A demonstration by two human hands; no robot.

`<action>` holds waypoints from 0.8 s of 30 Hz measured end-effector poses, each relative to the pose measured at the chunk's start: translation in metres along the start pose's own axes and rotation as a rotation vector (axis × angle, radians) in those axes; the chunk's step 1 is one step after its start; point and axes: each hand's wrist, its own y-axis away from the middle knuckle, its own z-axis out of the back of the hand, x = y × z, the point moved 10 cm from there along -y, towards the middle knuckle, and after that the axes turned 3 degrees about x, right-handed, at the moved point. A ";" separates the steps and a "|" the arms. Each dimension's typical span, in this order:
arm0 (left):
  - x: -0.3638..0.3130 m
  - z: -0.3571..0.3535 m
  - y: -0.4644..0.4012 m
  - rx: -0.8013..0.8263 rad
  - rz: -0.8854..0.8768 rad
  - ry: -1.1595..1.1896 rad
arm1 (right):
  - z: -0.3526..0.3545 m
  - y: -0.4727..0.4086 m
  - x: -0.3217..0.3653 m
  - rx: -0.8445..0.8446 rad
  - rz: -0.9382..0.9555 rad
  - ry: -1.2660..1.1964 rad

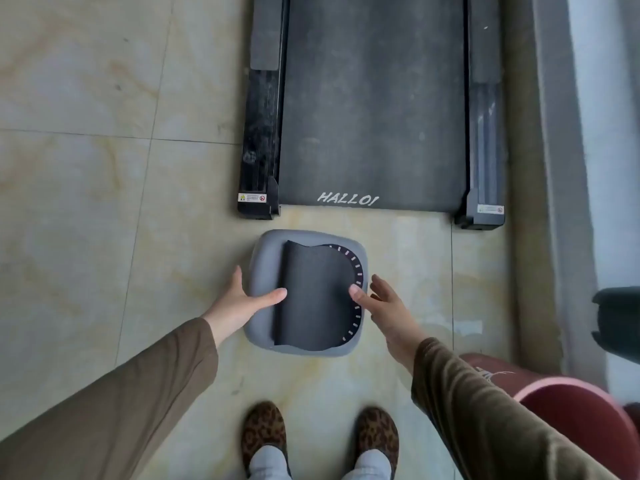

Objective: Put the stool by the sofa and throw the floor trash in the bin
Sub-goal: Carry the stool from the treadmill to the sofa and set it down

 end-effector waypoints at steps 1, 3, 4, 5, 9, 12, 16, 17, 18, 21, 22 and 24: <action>0.003 -0.002 -0.008 0.003 -0.004 0.003 | -0.003 -0.003 -0.001 0.013 0.001 -0.034; 0.001 -0.005 -0.013 0.034 -0.023 0.046 | -0.013 -0.004 0.002 0.102 0.026 -0.048; 0.003 -0.007 -0.017 0.049 -0.025 0.075 | -0.012 -0.010 -0.003 0.129 0.017 -0.079; 0.004 -0.009 -0.020 0.052 -0.024 0.102 | -0.013 -0.013 -0.006 0.140 0.008 -0.085; 0.008 -0.012 -0.027 0.053 -0.035 0.161 | -0.015 -0.021 -0.014 0.172 -0.027 -0.099; 0.010 -0.012 -0.030 0.036 -0.039 0.200 | -0.012 -0.023 -0.014 0.155 -0.017 -0.077; 0.013 -0.012 -0.019 0.037 -0.041 0.246 | -0.012 -0.015 -0.009 0.151 -0.015 -0.086; 0.015 -0.010 -0.015 0.039 -0.032 0.255 | -0.013 -0.012 -0.007 0.148 -0.015 -0.071; 0.017 -0.007 -0.009 0.036 -0.027 0.267 | -0.015 -0.006 -0.003 0.141 -0.010 -0.058; 0.019 0.000 0.012 0.046 -0.032 0.339 | -0.024 0.010 0.008 0.136 -0.002 -0.016; 0.018 0.003 0.019 0.038 -0.033 0.358 | -0.029 0.016 0.013 0.140 -0.003 -0.015; 0.018 0.020 0.038 0.022 -0.038 0.407 | -0.046 0.028 0.027 0.153 -0.008 0.007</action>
